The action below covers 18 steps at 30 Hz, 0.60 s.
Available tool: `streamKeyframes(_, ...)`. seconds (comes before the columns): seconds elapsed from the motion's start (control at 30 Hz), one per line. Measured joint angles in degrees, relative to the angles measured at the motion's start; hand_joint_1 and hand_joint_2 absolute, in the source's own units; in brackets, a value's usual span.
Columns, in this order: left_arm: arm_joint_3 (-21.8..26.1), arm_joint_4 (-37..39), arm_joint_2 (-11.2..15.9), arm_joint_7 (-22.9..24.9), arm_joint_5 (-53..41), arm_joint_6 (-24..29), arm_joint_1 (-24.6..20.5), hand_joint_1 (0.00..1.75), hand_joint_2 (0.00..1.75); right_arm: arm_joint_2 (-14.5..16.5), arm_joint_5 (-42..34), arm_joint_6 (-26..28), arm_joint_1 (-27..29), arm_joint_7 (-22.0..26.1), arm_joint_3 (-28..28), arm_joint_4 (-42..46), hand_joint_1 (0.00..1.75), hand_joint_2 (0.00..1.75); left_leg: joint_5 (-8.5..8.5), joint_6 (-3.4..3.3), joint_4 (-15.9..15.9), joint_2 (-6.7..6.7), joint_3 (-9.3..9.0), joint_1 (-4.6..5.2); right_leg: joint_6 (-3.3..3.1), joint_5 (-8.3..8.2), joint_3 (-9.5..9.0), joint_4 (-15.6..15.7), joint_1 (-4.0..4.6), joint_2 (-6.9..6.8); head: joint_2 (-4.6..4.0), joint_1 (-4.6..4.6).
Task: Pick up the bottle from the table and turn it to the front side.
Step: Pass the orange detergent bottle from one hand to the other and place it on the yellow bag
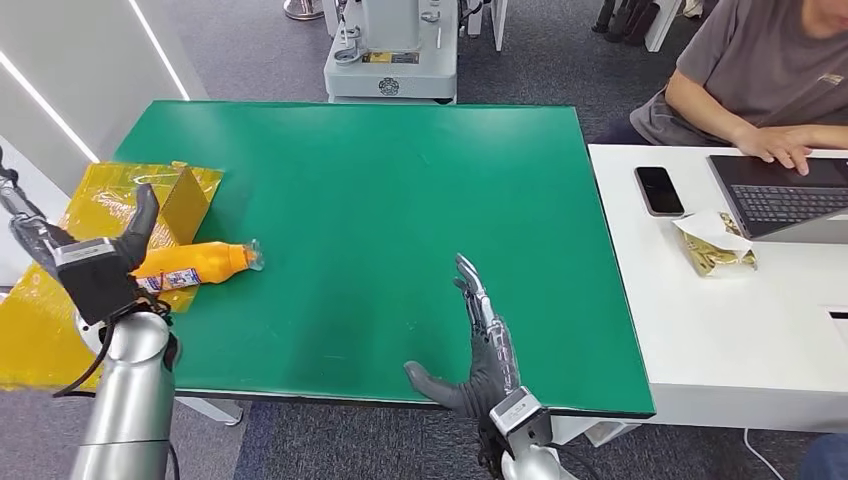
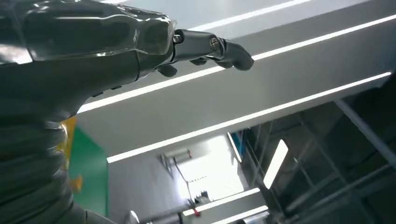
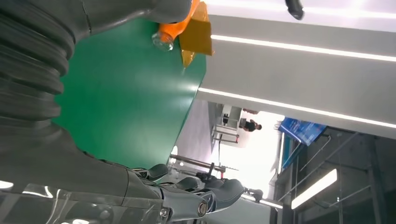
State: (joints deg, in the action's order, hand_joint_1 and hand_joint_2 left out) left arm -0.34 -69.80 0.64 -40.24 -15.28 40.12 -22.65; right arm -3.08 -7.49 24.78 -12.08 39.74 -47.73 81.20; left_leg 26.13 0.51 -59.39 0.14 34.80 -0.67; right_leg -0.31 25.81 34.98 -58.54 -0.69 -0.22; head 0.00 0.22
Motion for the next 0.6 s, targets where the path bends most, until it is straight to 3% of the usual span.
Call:
streamKeyframes(0.13, -6.3, -2.9, -0.5, 0.0, 5.8, -0.4, 0.4, 0.0, 1.75, 0.0, 0.5, 1.0, -0.2, 0.0, -0.1, -0.5, 0.0, 1.75, 0.01, 0.0, 0.0, 0.04, -0.01, 0.01, 0.0, 0.0, -0.01, 0.0, 0.0, 0.03, 0.0, -0.01)
streamKeyframes(0.23, -9.6, -4.2, -1.3, 0.0, 14.2, -4.8, 1.1, 0.0, 1.75, 0.0, 1.4, 2.5, -0.2, 0.1, -0.1, -0.5, 0.0, 1.75, 0.01, -0.01, 0.0, 0.02, -0.02, 0.01, 0.0, 0.0, -0.01, 0.0, -0.01, 0.02, 0.0, -0.01)
streamKeyframes(0.4, -11.1, -4.6, -6.1, 0.0, 24.1, -21.1, 5.2, 0.0, 1.75, 0.4, 3.7, 4.8, -0.1, 0.1, 0.0, -0.5, 0.0, 1.75, 0.04, -0.03, 0.0, 0.08, -0.01, 0.02, 0.02, 0.01, 0.0, 0.0, -0.02, 0.09, 0.0, -0.01)
streamKeyframes(0.6, -12.0, -4.7, -10.7, 0.0, 26.1, -23.9, 10.7, 0.0, 1.75, 0.9, 6.2, 7.3, 0.7, 0.1, 0.0, -0.6, 0.0, 1.75, 0.07, -0.04, 0.0, 0.06, 0.0, 0.03, 0.05, 0.04, 0.01, 0.1, -0.03, 0.09, 0.0, -0.01)
